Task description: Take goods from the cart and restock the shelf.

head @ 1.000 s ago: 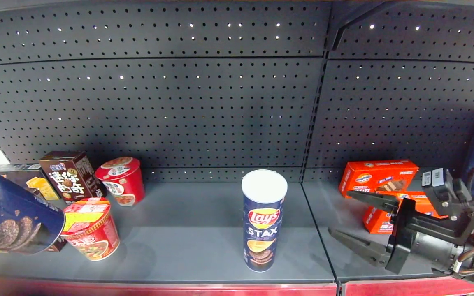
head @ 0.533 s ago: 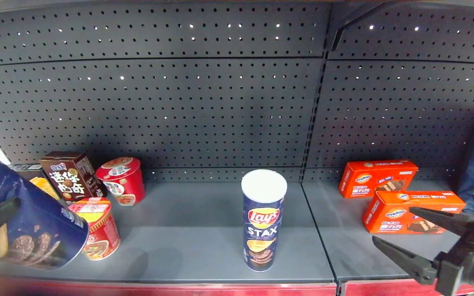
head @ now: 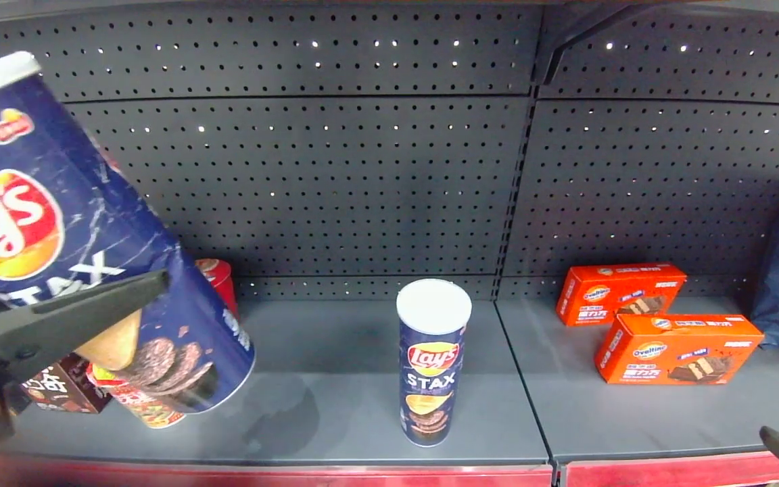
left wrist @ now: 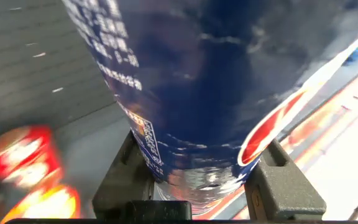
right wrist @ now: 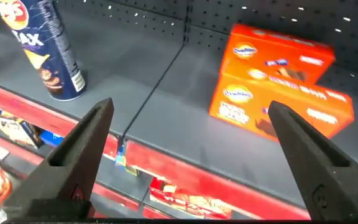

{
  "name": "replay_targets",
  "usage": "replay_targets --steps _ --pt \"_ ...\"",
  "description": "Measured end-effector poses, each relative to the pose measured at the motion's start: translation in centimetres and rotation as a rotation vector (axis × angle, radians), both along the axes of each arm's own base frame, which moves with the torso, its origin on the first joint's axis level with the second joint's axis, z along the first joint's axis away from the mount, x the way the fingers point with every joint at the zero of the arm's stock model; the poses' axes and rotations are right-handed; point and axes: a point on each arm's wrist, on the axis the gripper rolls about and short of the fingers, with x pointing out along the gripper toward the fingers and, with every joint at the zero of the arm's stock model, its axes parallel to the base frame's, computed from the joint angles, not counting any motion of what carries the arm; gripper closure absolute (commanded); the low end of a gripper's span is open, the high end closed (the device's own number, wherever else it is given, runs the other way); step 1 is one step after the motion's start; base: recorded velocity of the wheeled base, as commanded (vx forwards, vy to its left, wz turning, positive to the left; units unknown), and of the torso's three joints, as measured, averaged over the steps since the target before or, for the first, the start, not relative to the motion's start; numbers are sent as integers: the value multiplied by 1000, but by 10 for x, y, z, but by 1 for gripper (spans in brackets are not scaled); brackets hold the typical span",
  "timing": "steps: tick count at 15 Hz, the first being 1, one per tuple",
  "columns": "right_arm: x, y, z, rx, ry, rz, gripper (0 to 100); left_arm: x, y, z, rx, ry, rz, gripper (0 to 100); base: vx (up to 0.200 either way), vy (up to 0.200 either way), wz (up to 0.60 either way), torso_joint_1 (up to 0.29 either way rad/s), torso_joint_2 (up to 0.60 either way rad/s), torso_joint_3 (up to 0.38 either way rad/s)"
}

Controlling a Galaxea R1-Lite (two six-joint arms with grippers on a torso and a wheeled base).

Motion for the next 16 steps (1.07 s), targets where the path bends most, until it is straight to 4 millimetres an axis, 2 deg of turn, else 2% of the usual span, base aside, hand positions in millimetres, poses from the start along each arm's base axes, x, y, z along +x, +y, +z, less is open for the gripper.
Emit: replay_targets --steps 3,5,10,13,16 --pt "-16 -13 -16 21 -33 -129 0 29 -16 1 -5 1 -38 100 0 0 0 0 0 0" --pt "-28 -22 -30 33 -53 -257 0 46 -25 -6 5 21 -53 100 0 0 0 0 0 0" --pt "-56 -31 -70 40 -53 -451 0 89 -46 -17 11 31 -84 100 0 0 0 0 0 0" --pt "-62 -32 -86 60 -113 -525 0 117 -59 -21 2 13 -89 100 0 0 0 0 0 0" --pt "-63 -33 -96 56 -101 -555 0 132 -66 -32 36 38 -90 100 0 0 0 0 0 0"
